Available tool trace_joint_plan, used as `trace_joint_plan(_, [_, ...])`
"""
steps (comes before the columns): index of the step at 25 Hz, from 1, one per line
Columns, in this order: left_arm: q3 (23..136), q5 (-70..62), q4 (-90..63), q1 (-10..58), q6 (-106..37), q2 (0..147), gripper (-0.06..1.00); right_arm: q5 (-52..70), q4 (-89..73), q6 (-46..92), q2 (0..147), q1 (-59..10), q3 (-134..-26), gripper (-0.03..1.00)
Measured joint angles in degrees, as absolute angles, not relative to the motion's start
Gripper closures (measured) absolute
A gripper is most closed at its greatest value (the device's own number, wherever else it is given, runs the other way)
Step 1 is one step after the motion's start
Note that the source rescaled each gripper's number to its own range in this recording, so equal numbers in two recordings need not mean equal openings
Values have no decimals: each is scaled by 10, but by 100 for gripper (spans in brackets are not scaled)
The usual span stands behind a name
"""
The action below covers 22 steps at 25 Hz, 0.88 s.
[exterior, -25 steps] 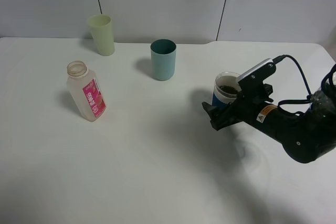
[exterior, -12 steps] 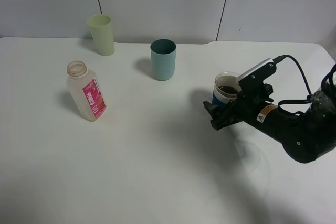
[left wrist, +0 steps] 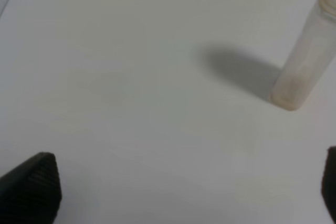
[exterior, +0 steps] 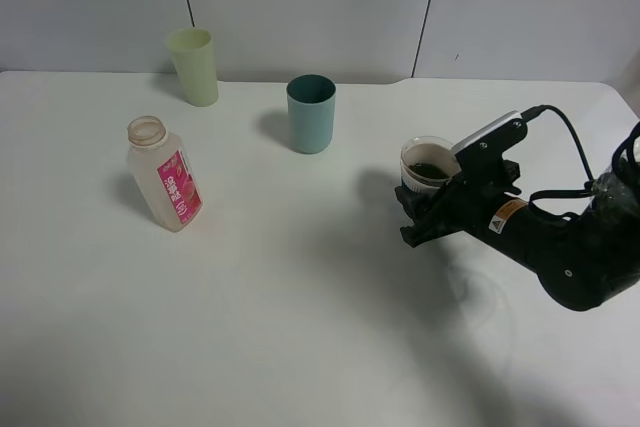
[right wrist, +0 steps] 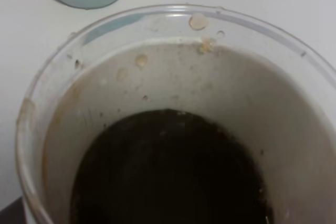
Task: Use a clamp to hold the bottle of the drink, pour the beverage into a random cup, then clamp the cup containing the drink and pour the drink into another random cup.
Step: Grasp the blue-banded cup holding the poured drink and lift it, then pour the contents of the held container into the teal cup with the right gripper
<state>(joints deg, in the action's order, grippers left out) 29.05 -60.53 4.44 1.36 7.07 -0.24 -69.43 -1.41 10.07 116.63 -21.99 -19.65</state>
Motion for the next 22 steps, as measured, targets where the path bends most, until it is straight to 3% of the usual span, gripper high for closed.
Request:
trace_joint_plan(11, [290, -605, 44, 14, 71, -2, -6, -627, -28, -51, 1114, -220, -198, 96])
trace_joint_plan(22, [290, -605, 44, 14, 71, -2, -6, -382, -39, -54, 1019, -220, -330, 96])
